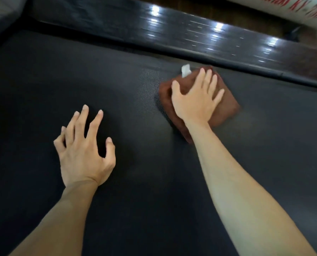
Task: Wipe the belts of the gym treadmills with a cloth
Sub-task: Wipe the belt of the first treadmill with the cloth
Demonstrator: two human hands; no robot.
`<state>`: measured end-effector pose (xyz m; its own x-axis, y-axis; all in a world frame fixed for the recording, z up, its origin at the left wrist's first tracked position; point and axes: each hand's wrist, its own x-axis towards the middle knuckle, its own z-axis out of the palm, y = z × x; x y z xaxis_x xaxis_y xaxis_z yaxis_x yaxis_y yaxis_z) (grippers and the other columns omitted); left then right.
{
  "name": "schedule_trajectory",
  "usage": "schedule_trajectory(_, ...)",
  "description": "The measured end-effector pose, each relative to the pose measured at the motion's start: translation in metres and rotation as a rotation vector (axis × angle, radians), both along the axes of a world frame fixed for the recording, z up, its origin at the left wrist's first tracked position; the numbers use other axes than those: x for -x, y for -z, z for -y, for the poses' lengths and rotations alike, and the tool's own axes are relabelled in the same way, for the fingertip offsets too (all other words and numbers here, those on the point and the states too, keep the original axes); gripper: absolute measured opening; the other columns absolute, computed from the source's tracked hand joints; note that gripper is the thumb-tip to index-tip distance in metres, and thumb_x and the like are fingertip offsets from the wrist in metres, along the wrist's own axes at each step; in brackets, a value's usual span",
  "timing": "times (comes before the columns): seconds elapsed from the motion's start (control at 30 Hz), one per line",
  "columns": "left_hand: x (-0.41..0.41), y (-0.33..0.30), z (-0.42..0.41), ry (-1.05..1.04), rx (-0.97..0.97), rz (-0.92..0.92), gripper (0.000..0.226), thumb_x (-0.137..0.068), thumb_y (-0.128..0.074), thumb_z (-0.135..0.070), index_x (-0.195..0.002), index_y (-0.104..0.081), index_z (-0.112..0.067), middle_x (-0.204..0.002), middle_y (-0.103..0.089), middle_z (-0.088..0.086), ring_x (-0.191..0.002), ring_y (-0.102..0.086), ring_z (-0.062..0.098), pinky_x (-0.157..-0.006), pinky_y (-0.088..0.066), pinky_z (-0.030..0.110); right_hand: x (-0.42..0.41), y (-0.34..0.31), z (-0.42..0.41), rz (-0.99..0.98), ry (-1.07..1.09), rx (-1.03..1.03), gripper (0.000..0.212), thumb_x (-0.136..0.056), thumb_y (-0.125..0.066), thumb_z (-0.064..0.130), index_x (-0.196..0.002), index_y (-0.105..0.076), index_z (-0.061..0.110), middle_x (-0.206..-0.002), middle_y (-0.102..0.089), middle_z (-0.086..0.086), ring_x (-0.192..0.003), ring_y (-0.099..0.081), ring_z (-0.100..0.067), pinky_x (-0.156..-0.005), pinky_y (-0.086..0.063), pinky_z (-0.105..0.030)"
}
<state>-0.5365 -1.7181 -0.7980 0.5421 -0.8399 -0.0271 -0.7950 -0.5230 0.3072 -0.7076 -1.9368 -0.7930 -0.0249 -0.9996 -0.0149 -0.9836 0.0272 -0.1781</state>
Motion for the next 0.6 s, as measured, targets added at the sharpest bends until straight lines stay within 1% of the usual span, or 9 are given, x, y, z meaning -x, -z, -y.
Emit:
schedule_trajectory(0.03, 0.000, 0.000, 0.000, 0.000, 0.006, -0.004, 0.069, -0.089, -0.041, -0.044, -0.156, -0.035, -0.029, -0.169, -0.019, -0.003, -0.157, -0.015, 0.021, -0.120, -0.020, 0.053, -0.013, 0.000, 0.005, 0.002, -0.059, -0.008, 0.097, -0.091, -0.033, 0.075, -0.166, -0.015, 0.017, -0.174, -0.010, -0.004, -0.161, -0.002, -0.022, -0.127, 0.000, -0.056)
schedule_trajectory(0.13, 0.001, 0.000, 0.000, -0.003, 0.007, -0.004, 0.067, -0.091, -0.045, -0.042, -0.156, -0.035, -0.029, -0.169, -0.020, -0.001, -0.156, -0.016, 0.022, -0.119, -0.021, 0.055, -0.031, -0.001, -0.015, -0.009, -0.406, -0.015, 0.095, -0.093, -0.032, 0.076, -0.166, -0.016, 0.018, -0.174, -0.011, 0.000, -0.161, -0.003, -0.018, -0.128, -0.001, -0.054)
schedule_trajectory(0.2, 0.001, 0.001, 0.000, -0.010, 0.000, -0.006, 0.065, -0.094, -0.054, -0.036, -0.156, -0.035, -0.028, -0.169, -0.020, 0.000, -0.156, -0.015, 0.022, -0.119, -0.021, 0.055, -0.011, -0.002, -0.046, -0.009, -0.558, -0.004, 0.092, -0.094, -0.033, 0.075, -0.166, -0.017, 0.021, -0.174, -0.012, 0.002, -0.161, -0.004, -0.016, -0.128, -0.003, -0.052)
schedule_trajectory(0.23, 0.001, 0.001, 0.000, -0.013, -0.002, -0.007, 0.067, -0.094, -0.058, -0.034, -0.156, -0.035, -0.028, -0.169, -0.020, 0.000, -0.157, -0.015, 0.022, -0.120, -0.020, 0.055, 0.006, 0.000, -0.059, -0.017, -0.584, 0.003, 0.091, -0.095, -0.035, 0.075, -0.166, -0.017, 0.023, -0.174, -0.011, 0.003, -0.161, -0.004, -0.015, -0.129, -0.003, -0.051)
schedule_trajectory(0.3, 0.000, 0.001, 0.000, -0.009, -0.002, -0.006, 0.069, -0.092, -0.060, -0.033, -0.156, -0.035, -0.027, -0.169, -0.019, -0.001, -0.157, -0.014, 0.022, -0.121, -0.019, 0.055, 0.043, 0.002, -0.070, -0.042, -0.490, 0.013, 0.091, -0.092, -0.038, 0.075, -0.166, -0.017, 0.026, -0.174, -0.011, 0.004, -0.160, -0.005, -0.015, -0.129, -0.003, -0.048)
schedule_trajectory(0.37, 0.000, 0.002, -0.001, -0.009, -0.008, -0.008, 0.069, -0.092, -0.059, -0.035, -0.157, -0.035, -0.027, -0.169, -0.018, 0.000, -0.157, -0.014, 0.022, -0.121, -0.019, 0.055, 0.063, 0.003, -0.054, -0.042, -0.262, 0.008, 0.093, -0.090, -0.038, 0.075, -0.166, -0.018, 0.025, -0.174, -0.012, 0.003, -0.160, -0.007, -0.016, -0.129, -0.003, -0.048)
schedule_trajectory(0.47, 0.000, 0.002, -0.001, -0.009, 0.005, -0.014, 0.068, -0.093, -0.058, -0.034, -0.156, -0.035, -0.028, -0.169, -0.018, -0.001, -0.157, -0.015, 0.022, -0.121, -0.019, 0.054, 0.044, 0.000, -0.007, -0.009, -0.032, -0.007, 0.096, -0.091, -0.034, 0.075, -0.166, -0.015, 0.020, -0.174, -0.011, -0.001, -0.160, -0.006, -0.019, -0.129, -0.002, -0.052)
schedule_trajectory(0.53, 0.000, 0.002, -0.001, -0.003, 0.009, -0.019, 0.067, -0.093, -0.057, -0.034, -0.156, -0.035, -0.028, -0.169, -0.018, -0.001, -0.157, -0.014, 0.021, -0.121, -0.019, 0.054, 0.014, -0.001, 0.011, -0.004, -0.030, -0.005, 0.098, -0.090, -0.033, 0.076, -0.166, -0.015, 0.018, -0.174, -0.011, -0.003, -0.160, -0.006, -0.021, -0.128, -0.002, -0.054)
schedule_trajectory(0.6, 0.000, 0.002, -0.001, -0.003, 0.008, -0.010, 0.067, -0.093, -0.057, -0.034, -0.156, -0.035, -0.028, -0.169, -0.018, -0.001, -0.157, -0.015, 0.022, -0.121, -0.020, 0.054, -0.015, 0.001, 0.006, 0.004, -0.161, -0.005, 0.098, -0.090, -0.034, 0.076, -0.167, -0.015, 0.018, -0.174, -0.012, -0.002, -0.160, -0.006, -0.020, -0.128, -0.001, -0.054)
